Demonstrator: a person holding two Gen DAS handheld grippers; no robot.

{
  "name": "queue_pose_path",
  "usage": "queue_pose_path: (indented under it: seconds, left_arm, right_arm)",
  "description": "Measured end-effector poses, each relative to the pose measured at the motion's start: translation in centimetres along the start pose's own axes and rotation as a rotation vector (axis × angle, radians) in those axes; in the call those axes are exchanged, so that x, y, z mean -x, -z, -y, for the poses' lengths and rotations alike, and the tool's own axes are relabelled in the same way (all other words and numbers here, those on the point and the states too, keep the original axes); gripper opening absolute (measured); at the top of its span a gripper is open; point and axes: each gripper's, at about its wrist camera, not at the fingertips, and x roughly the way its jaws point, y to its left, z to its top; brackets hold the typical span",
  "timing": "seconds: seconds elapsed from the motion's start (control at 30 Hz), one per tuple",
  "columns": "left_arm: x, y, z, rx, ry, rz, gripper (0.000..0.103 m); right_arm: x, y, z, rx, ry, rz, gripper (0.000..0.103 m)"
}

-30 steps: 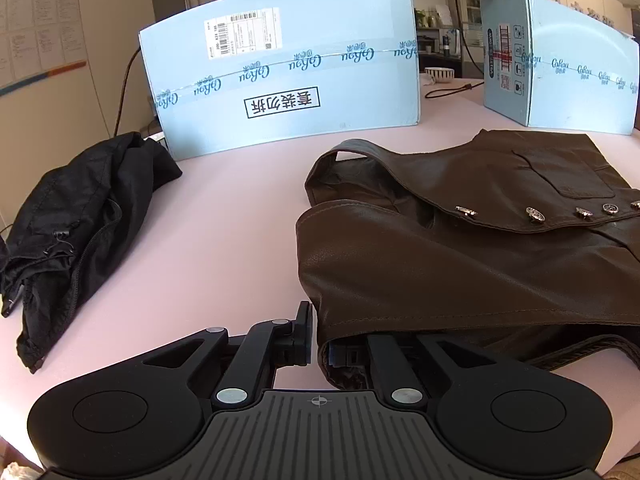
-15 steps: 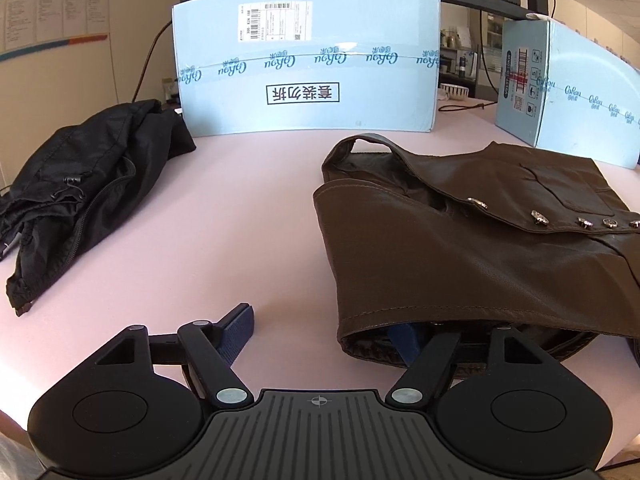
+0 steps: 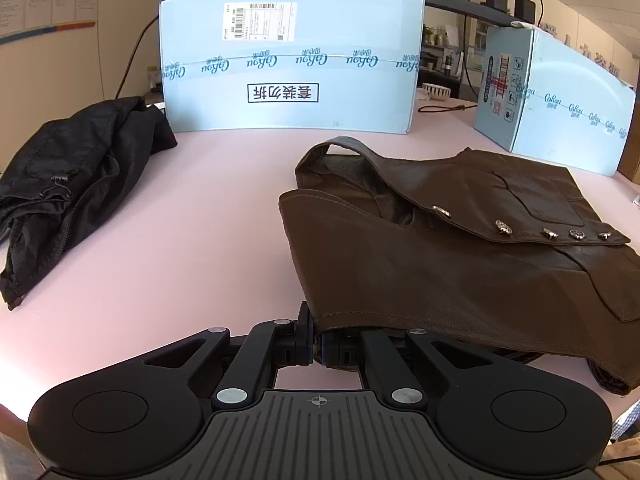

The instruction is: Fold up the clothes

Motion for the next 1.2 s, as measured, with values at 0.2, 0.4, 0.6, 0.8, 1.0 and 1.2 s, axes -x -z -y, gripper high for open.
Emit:
queue_pose_path:
  seconds: [0.2, 0.4, 0.6, 0.8, 1.0, 1.2]
  left_arm:
    - [1.9, -1.0, -0.4, 0.037, 0.054, 0.056, 0.003]
    - [2.3, -3.4, -0.9, 0.092, 0.144, 0.094, 0.003]
    - [0.2, -8.2, 0.1, 0.062, 0.169, 0.147, 0.003]
    - [-3.6, -14.1, -0.4, 0.093, 0.194, 0.147, 0.003]
    - [-11.2, -20.1, -1.1, 0.115, 0.115, 0.038, 0.003]
    - [-20.4, -22.3, 0.0, 0.132, 0.057, -0.110, 0.005]
  right_arm:
    - [0.1, -1.0, -0.1, -0.006, -0.039, 0.049, 0.006]
    - [-0.7, -2.7, 0.5, -0.041, -0.066, 0.099, 0.005]
    - [-3.7, -6.3, 2.4, -0.054, -0.085, 0.144, 0.005]
    - [-9.3, -11.8, 6.8, -0.135, -0.043, 0.169, 0.004]
    - [-15.8, -15.8, 12.4, -0.281, 0.042, 0.163, 0.004]
    - [-23.6, -17.1, 16.9, -0.299, 0.166, 0.079, 0.004]
